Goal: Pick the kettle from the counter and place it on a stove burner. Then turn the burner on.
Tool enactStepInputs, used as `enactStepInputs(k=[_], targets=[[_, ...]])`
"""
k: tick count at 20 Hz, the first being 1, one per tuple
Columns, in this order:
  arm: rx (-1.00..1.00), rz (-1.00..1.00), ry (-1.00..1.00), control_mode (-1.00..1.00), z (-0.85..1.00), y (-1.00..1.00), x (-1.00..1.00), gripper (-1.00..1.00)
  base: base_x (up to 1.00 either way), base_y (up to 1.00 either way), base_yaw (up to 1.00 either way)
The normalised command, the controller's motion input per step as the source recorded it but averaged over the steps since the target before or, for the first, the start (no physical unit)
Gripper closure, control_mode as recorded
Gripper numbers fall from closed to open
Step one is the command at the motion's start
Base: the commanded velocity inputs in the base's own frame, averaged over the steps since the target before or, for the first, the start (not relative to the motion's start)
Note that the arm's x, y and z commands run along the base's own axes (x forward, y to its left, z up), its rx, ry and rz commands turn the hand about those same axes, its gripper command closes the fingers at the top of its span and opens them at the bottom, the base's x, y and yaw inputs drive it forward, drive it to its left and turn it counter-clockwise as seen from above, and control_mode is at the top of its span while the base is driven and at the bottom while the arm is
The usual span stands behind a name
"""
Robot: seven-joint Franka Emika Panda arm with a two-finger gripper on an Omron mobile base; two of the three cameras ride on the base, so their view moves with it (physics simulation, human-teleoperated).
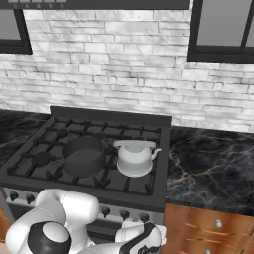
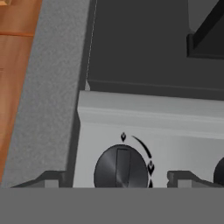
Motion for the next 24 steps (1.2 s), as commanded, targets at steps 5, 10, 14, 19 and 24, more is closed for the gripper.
enactStepInputs(k=[5, 10, 14, 19, 24], targets=[[0.0, 0.0, 0.0, -1.0, 0.0, 0.0, 0.0, 1.0, 0.0, 0.0, 0.0], [0.0, 0.0, 0.0, -1.0, 0.0, 0.0, 0.0, 1.0, 0.0, 0.0, 0.0], [0.0, 0.0, 0.0, -1.0, 0.0, 0.0, 0.0, 1.0, 0.0, 0.0, 0.0], [0.0, 0.01, 0.0, -1.0, 0.01, 0.0, 0.0, 1.0, 0.0, 0.0, 0.0], [-0.05, 0.13, -0.04, -1.0, 0.0, 0.0, 0.0, 1.0, 0.0, 0.0, 0.0]])
